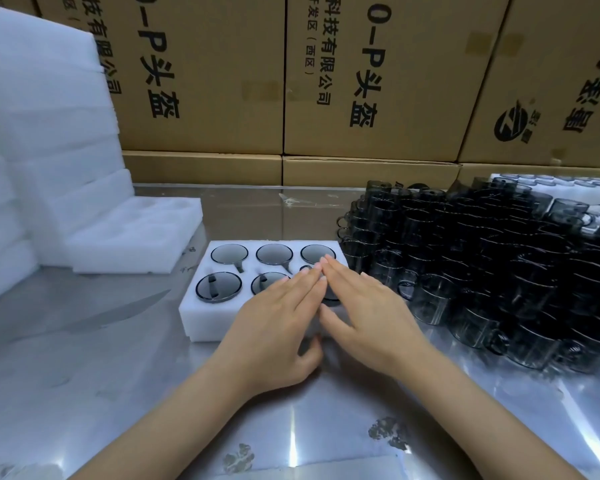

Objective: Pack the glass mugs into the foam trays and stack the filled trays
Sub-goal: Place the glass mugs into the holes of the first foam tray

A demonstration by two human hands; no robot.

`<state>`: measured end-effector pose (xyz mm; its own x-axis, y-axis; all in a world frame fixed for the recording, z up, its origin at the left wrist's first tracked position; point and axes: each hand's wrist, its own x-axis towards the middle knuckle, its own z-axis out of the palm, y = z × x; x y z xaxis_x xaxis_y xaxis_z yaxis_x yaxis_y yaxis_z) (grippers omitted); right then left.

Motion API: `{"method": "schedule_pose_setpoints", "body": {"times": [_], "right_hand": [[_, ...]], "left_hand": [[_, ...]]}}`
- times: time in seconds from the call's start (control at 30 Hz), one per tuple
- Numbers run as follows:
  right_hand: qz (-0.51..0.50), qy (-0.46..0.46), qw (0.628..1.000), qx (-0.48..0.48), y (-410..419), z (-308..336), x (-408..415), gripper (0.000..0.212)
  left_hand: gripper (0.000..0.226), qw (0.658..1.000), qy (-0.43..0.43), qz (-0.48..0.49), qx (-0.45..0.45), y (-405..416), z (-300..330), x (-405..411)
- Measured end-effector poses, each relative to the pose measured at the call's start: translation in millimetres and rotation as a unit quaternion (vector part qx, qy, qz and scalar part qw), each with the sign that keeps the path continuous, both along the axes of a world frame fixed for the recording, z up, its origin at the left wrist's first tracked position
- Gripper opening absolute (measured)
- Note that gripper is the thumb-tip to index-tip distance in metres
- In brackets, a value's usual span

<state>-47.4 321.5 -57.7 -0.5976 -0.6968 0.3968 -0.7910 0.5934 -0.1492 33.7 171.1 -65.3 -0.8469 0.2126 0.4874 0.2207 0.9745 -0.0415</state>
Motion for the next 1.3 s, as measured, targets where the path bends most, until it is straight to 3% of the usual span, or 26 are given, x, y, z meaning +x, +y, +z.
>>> {"method": "schedule_pose_setpoints", "body": {"times": [0.6,0.7,0.77,0.9,0.97,1.07,1.17,1.3], "right_hand": [[-0.036,-0.036,0.998,0.038,-10.0,3.3,0.5,0.062],[-0.017,-0.09,0.996,-0.005,-8.8,3.3,2.8,0.061],[-0.009,-0.15,0.984,-0.096,-6.5,-1.2,6.4,0.063],[-0.052,-0.23,0.942,-0.237,3.6,-12.8,9.5,0.082],[-0.053,-0.233,0.945,-0.223,5.7,-19.2,10.5,0.088],[-0.035,-0.225,0.954,-0.195,-4.2,-25.9,15.2,0.085],[-0.057,-0.199,0.957,-0.204,-17.7,-28.1,13.7,0.078],[-0.076,-0.193,0.96,-0.188,-40.3,-26.5,1.6,0.075]], "left_hand": [[0.07,0.999,-0.006,0.037,0.008,-0.1,-3.2,-3.1],[0.075,0.999,-0.028,0.034,0.014,-2.0,-2.4,-2.4],[0.077,0.999,-0.031,0.027,0.019,-6.9,-5.1,-1.4],[0.08,0.981,0.042,0.07,0.175,-29.5,-4.6,21.2],[0.092,0.963,0.072,0.116,0.234,-48.8,-7.6,32.0],[0.108,0.941,0.011,0.159,0.298,-70.1,-15.7,40.7],[0.104,0.937,-0.014,0.156,0.312,-78.7,-21.2,37.8],[0.079,0.945,0.021,0.176,0.274,-86.5,-20.4,16.5]]}}
